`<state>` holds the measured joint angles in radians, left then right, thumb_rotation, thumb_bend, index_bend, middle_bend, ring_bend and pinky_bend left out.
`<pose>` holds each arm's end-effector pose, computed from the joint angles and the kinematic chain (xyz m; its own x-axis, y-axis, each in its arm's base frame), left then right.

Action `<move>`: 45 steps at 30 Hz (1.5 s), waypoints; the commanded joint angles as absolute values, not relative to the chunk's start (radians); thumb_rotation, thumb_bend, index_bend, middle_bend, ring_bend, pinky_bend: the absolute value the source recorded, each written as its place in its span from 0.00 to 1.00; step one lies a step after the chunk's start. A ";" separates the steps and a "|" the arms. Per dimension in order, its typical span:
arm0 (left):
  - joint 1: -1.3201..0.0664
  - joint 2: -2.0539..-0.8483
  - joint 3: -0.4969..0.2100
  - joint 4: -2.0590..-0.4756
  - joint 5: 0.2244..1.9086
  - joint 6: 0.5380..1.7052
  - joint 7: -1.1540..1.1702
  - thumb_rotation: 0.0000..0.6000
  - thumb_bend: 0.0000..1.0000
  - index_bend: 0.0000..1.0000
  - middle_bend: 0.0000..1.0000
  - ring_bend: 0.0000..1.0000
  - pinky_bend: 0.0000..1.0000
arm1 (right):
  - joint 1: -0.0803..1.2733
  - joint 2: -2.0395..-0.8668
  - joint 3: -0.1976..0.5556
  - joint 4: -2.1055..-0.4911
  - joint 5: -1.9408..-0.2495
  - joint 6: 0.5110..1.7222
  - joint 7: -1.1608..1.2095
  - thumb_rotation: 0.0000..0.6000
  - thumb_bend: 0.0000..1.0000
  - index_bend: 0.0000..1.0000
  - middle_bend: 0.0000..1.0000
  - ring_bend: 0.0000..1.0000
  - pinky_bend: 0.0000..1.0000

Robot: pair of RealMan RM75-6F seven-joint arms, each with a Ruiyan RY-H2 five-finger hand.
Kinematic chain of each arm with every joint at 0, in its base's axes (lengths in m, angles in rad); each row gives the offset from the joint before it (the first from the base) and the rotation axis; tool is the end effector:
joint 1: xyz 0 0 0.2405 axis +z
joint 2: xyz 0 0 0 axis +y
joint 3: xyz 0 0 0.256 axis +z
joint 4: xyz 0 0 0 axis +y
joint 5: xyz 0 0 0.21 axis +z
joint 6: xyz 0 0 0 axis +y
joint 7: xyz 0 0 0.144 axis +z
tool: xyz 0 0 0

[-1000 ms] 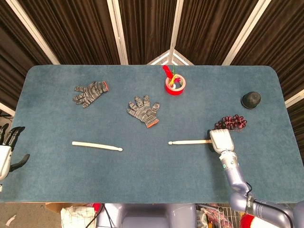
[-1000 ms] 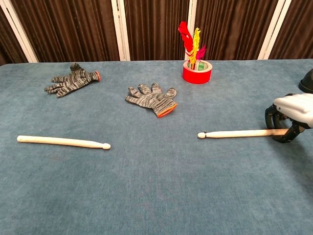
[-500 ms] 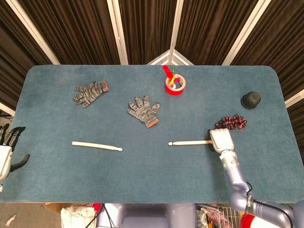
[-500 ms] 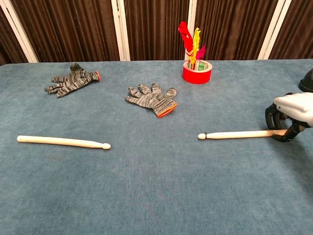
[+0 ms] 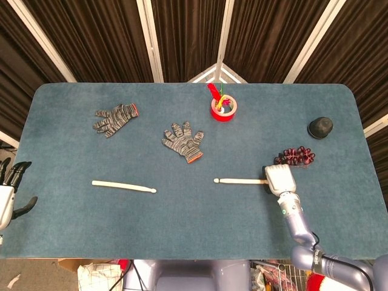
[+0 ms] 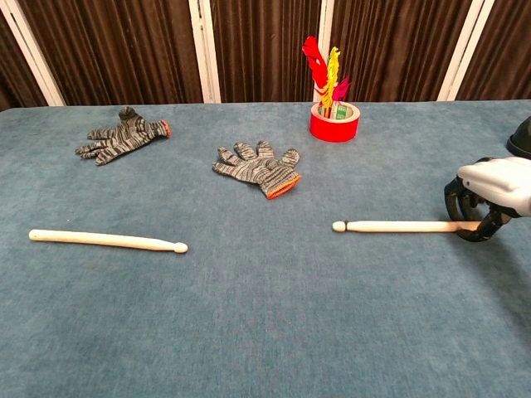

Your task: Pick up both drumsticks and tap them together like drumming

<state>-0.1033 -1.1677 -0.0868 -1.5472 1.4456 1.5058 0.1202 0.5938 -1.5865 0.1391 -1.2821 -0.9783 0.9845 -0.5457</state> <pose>-0.3190 0.1949 0.1608 0.5088 -0.0598 0.8588 0.8609 0.0396 -0.5072 -0.2554 -0.3345 -0.0081 0.6195 -0.2906 0.7292 -0.7806 -0.1305 0.6112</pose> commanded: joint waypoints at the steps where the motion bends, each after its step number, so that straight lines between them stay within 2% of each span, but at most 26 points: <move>1: -0.104 -1.168 -0.088 -1.547 1.443 1.503 0.120 1.00 0.34 0.15 0.16 0.00 0.00 | 0.595 -1.587 0.139 -1.283 -0.976 0.986 -0.550 1.00 0.37 0.53 0.56 0.38 0.03; 10: -0.105 -1.169 -0.088 -1.546 1.439 1.502 0.124 1.00 0.34 0.15 0.16 0.00 0.00 | 0.595 -1.588 0.139 -1.280 -0.978 0.990 -0.546 1.00 0.38 0.54 0.57 0.38 0.03; 23: -0.105 -1.170 -0.087 -1.548 1.439 1.501 0.124 1.00 0.34 0.15 0.16 0.00 0.00 | 0.593 -1.583 0.131 -1.270 -1.020 0.993 -0.512 1.00 0.44 0.70 0.60 0.39 0.03; 35: -0.104 -1.168 -0.087 -1.549 1.439 1.503 0.123 1.00 0.34 0.16 0.16 0.00 0.00 | 0.594 -1.585 0.114 -1.254 -1.062 0.998 -0.514 1.00 0.47 0.73 0.62 0.41 0.03; 45: -0.104 -1.168 -0.086 -1.549 1.441 1.504 0.122 1.00 0.34 0.16 0.16 0.00 0.00 | 0.588 -1.568 0.124 -1.265 -1.132 0.994 -0.377 1.00 0.47 0.76 0.65 0.44 0.03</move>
